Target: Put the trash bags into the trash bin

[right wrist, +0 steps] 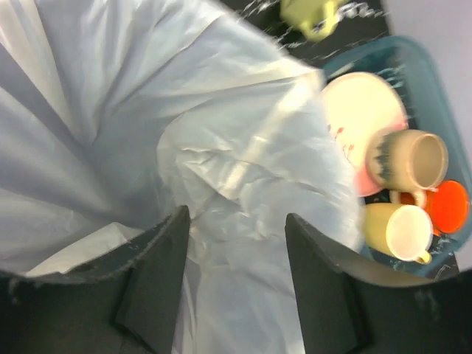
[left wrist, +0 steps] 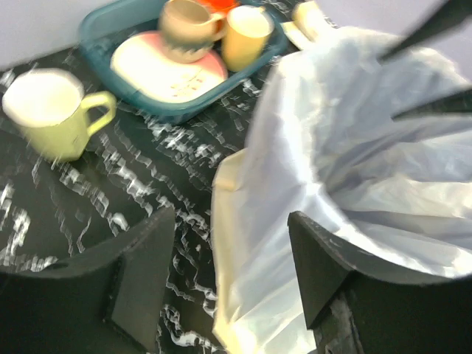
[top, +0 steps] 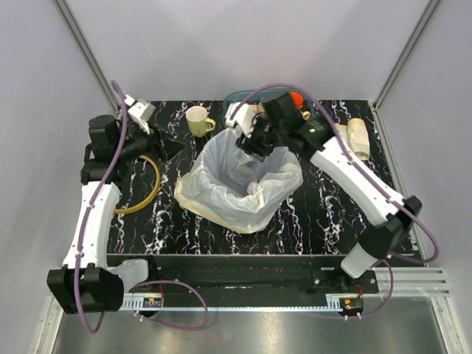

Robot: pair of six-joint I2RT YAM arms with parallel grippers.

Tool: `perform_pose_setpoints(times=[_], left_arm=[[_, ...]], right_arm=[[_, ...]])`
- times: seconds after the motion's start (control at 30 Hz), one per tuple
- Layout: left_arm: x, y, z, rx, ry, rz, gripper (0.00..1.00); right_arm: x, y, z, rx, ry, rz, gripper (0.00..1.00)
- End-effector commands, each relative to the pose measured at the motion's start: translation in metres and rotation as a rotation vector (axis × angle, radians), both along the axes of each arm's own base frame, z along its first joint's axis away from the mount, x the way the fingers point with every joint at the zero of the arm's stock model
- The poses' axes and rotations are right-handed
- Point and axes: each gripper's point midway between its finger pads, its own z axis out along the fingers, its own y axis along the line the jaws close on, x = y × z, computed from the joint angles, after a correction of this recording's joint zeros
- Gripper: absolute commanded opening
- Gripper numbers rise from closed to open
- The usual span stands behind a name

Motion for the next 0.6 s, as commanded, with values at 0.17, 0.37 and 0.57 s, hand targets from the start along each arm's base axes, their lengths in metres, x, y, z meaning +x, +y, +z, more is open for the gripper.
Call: perform_pose_setpoints(times=[0.17,0.37,0.57], left_arm=[[-0.048,-0.100,0.038,0.379,-0.247,-0.429,0.58],[-0.051,-0.156,0.000,0.560,-0.221,-0.547,0.58],[-0.042,-0.205,-0.039,0.615,-0.161,-0.649,0.59]], right_arm=[[0.022,-0.078,0.075,0.389,0.139,-0.382,0.74],[0.020,-0.114,0.056,0.501,0.342,-0.529,0.72],[0.013,-0.116,0.046,0.570,0.468,-0.548,0.71]])
